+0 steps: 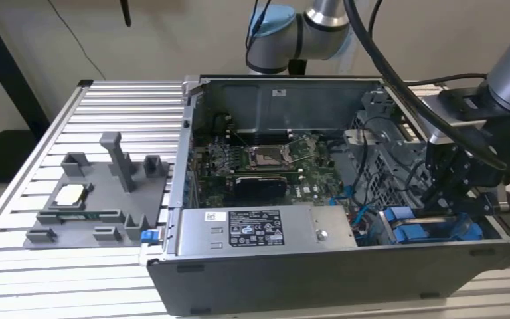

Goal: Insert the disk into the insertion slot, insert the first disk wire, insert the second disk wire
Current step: 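Insert the second disk wire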

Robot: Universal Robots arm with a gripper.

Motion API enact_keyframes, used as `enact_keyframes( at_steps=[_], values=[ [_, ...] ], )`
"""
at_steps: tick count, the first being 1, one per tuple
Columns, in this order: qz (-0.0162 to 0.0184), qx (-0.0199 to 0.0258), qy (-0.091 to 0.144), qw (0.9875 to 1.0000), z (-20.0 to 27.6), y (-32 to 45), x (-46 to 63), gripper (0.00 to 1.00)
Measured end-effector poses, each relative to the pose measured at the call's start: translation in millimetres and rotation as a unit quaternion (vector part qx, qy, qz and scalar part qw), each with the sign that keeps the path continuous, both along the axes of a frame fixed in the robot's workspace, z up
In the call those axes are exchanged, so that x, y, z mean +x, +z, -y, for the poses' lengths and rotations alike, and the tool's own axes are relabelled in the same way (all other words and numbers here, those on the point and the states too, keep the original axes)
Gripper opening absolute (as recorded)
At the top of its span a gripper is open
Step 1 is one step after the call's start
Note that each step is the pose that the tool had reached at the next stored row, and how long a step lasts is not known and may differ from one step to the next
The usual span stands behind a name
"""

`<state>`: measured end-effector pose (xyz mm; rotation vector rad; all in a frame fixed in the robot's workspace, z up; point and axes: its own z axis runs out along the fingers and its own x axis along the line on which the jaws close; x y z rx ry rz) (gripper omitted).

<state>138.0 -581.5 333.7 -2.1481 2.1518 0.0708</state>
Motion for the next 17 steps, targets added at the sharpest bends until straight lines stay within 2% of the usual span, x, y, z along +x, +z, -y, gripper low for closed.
enact_keyframes(
  at_steps=[2, 3, 4, 7, 9, 12, 16, 17],
  values=[
    [0.0000, 0.0014, 0.000, 1.0000, 0.0, -3.7, -0.1, 0.18],
    [-0.0001, 0.0016, 0.000, 1.0000, 0.0, -3.8, 0.0, 0.18],
    [0.0000, 0.0016, 0.000, 1.0000, 0.1, -3.7, 0.0, 0.22],
    [0.0000, 0.0036, 0.000, 1.0000, 0.2, -3.0, 0.0, 0.22],
    [0.0000, 0.0059, 0.000, 1.0000, 0.3, 1.7, 0.0, 0.22],
    [0.0000, 0.0053, 0.000, 1.0000, 0.2, 16.0, 0.0, 0.22],
    [0.0000, 0.0052, 0.000, 1.0000, 0.2, 19.1, 0.0, 0.22],
    [-0.0002, 0.0053, 0.000, 1.0000, 0.2, 23.1, 0.0, 0.22]
  ],
)
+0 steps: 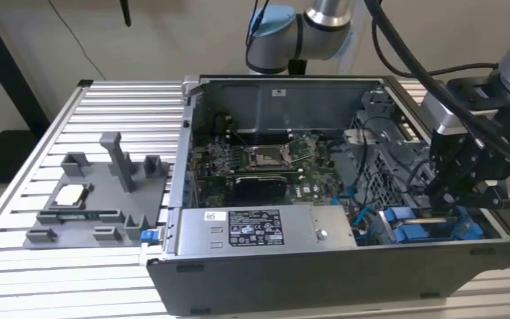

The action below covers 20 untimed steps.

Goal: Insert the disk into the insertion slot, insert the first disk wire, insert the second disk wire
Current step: 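Insert the second disk wire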

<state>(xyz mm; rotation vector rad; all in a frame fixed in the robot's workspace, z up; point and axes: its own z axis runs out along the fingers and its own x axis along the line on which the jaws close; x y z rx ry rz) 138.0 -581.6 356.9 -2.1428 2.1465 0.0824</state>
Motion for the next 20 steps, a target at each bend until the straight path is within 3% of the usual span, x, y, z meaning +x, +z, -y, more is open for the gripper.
enact_keyframes(
  at_steps=[6, 10, 11, 14, 20],
  values=[
    [-0.0004, 0.0000, 0.000, 1.0000, 0.0, 27.1, -0.1, 0.22],
    [-0.0004, 0.0000, 0.000, 1.0000, -0.1, 44.6, -0.4, 0.29],
    [-0.0004, -0.0002, 0.000, 1.0000, -0.4, 45.6, -0.7, 0.36],
    [-0.0003, -0.0026, 0.000, 1.0000, -2.4, 44.3, -3.2, 0.36],
    [-0.0001, -0.0089, 0.000, 1.0000, -6.7, 33.6, -5.0, 0.36]
  ],
)
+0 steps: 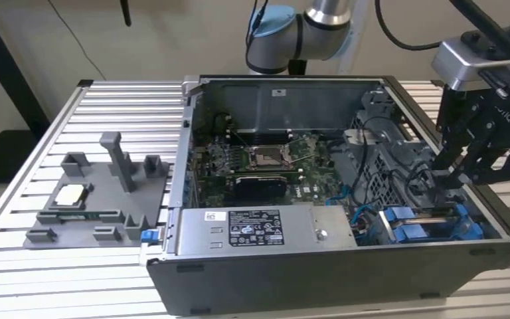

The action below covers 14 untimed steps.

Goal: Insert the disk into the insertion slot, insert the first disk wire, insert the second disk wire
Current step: 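Insert the second disk wire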

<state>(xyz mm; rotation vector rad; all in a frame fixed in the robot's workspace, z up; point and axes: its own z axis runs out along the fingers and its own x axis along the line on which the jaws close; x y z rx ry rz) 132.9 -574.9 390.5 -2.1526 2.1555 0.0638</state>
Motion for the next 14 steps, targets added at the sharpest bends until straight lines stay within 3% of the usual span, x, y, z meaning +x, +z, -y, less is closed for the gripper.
enact_keyframes(
  at_steps=[4, 7, 8, 14],
  values=[
    [0.0000, -0.0014, 0.000, 1.0000, -0.6, -6.3, -0.1, 0.36],
    [0.0000, -0.0015, 0.000, 1.0000, -0.6, -6.6, 0.0, 0.34],
    [-0.0001, -0.0015, 0.000, 1.0000, -0.6, -6.5, -0.1, 0.27],
    [-0.0002, -0.0014, 0.000, 1.0000, -0.6, -6.5, -0.1, 0.25]
  ],
)
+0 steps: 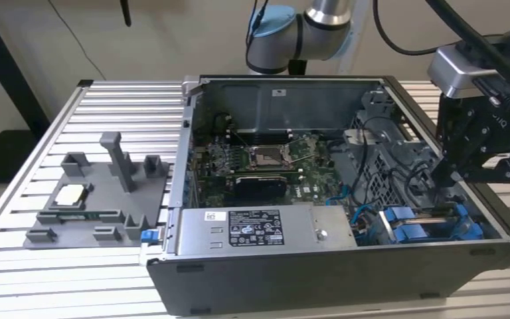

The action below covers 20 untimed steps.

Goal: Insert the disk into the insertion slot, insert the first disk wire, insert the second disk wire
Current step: 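Insert the second disk wire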

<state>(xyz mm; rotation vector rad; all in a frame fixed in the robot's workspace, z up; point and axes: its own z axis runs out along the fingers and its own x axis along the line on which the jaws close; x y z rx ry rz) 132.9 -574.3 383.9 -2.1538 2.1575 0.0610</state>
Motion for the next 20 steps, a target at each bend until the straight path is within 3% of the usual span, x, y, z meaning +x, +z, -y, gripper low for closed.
enact_keyframes(
  at_steps=[1, 3, 12, 16, 20],
  values=[
    [0.0000, 0.0000, 0.000, 1.0000, 0.1, -0.1, 0.0, 0.18],
    [0.0000, 0.0001, 0.000, 1.0000, 0.8, -0.7, 0.0, 0.16],
    [-0.0015, 0.0001, -0.001, 1.0000, 2.1, -3.5, 0.1, 0.16],
    [-0.0050, 0.0001, -0.001, 1.0000, 2.1, -7.2, 1.3, 0.16],
    [-0.0127, 0.0000, -0.001, 0.9999, 2.1, -10.5, 4.3, 0.16]
  ],
)
